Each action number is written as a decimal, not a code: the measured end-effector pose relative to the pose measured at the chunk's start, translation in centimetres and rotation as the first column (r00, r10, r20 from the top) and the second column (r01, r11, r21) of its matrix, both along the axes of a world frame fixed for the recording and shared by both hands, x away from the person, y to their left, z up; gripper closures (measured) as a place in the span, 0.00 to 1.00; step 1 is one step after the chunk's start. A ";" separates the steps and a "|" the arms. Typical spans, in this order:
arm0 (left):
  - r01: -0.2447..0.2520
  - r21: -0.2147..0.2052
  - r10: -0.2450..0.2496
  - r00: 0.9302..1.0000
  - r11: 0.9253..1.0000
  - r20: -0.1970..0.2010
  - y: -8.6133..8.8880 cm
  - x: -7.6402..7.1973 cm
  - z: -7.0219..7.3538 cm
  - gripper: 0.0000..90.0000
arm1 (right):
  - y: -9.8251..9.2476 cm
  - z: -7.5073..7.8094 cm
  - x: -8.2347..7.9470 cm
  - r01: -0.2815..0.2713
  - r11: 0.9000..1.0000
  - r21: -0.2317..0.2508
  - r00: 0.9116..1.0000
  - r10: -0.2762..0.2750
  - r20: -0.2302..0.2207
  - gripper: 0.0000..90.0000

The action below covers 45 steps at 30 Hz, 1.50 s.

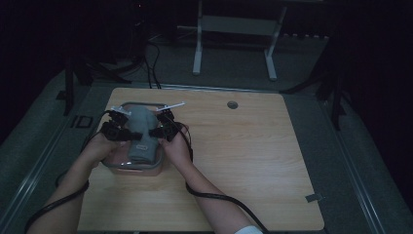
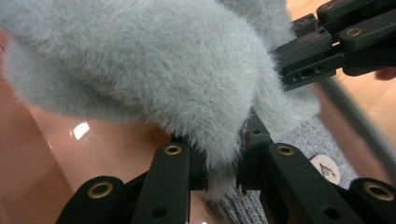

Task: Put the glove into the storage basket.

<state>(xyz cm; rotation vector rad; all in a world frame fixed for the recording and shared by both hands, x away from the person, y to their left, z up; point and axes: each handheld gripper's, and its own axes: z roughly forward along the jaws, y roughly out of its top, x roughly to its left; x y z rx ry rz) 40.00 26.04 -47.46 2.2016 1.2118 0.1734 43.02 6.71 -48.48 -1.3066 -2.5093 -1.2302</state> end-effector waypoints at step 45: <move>-0.173 -0.030 0.174 0.934 0.984 0.312 -0.5 -3.6 1.5 0.03 | -7.5 3.0 -1.4 -0.199 0.980 0.002 0.951 0.193 0.242 0.17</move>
